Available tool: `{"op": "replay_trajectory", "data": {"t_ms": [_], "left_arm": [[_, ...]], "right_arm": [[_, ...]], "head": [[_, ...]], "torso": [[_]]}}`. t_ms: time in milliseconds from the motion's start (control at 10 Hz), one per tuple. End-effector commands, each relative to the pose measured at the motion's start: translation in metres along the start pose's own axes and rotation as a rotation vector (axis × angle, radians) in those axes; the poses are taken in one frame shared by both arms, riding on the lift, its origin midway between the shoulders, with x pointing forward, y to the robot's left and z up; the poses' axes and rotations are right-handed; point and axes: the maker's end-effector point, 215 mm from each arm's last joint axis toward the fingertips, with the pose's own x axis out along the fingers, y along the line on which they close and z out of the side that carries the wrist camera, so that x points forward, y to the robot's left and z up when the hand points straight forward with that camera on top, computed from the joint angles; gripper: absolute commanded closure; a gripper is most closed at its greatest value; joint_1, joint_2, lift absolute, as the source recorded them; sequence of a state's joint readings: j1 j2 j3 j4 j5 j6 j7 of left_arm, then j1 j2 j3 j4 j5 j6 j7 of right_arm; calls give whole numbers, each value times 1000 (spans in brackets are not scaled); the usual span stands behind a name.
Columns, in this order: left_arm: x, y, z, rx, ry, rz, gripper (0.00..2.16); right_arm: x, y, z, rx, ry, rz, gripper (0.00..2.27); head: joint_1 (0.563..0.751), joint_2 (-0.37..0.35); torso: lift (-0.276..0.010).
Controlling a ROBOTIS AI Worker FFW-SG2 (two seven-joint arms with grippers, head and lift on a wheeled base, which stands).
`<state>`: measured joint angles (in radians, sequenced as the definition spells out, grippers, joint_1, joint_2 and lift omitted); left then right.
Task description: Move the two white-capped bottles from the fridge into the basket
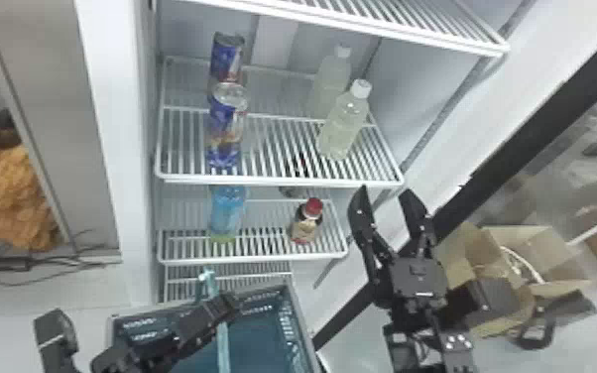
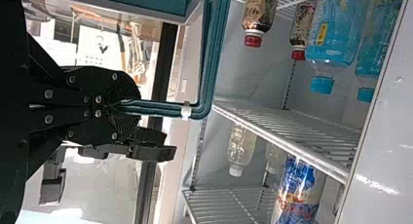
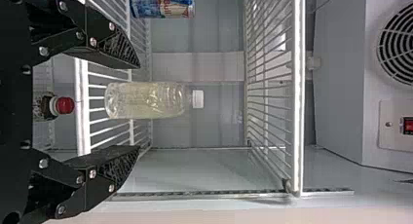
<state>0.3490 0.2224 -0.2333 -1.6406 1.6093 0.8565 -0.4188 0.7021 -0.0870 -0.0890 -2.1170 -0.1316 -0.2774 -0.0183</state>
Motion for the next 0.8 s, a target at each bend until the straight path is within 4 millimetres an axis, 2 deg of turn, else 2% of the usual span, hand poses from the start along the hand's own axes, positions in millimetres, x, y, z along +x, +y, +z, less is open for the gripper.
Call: {"op": "replay_trajectory", "data": {"t_ms": [0, 300, 500, 700], "left_arm": [[0, 0, 0, 1, 0, 0, 1184], [-1, 0, 0, -2, -3, -1, 1184], [-1, 0, 0, -2, -3, -1, 1184], [1, -1, 1, 3, 1, -1, 1184]], "right_arm": [[16, -1, -6, 2, -10, -1, 493], [42, -5, -7, -2, -36, -4, 332], [63, -1, -17, 7, -27, 6, 199], [86, 4, -24, 10, -30, 19, 182]], "head": [[695, -350], [695, -350], [695, -350], [695, -350]], "torso": [[0], [0], [0], [0]]}}
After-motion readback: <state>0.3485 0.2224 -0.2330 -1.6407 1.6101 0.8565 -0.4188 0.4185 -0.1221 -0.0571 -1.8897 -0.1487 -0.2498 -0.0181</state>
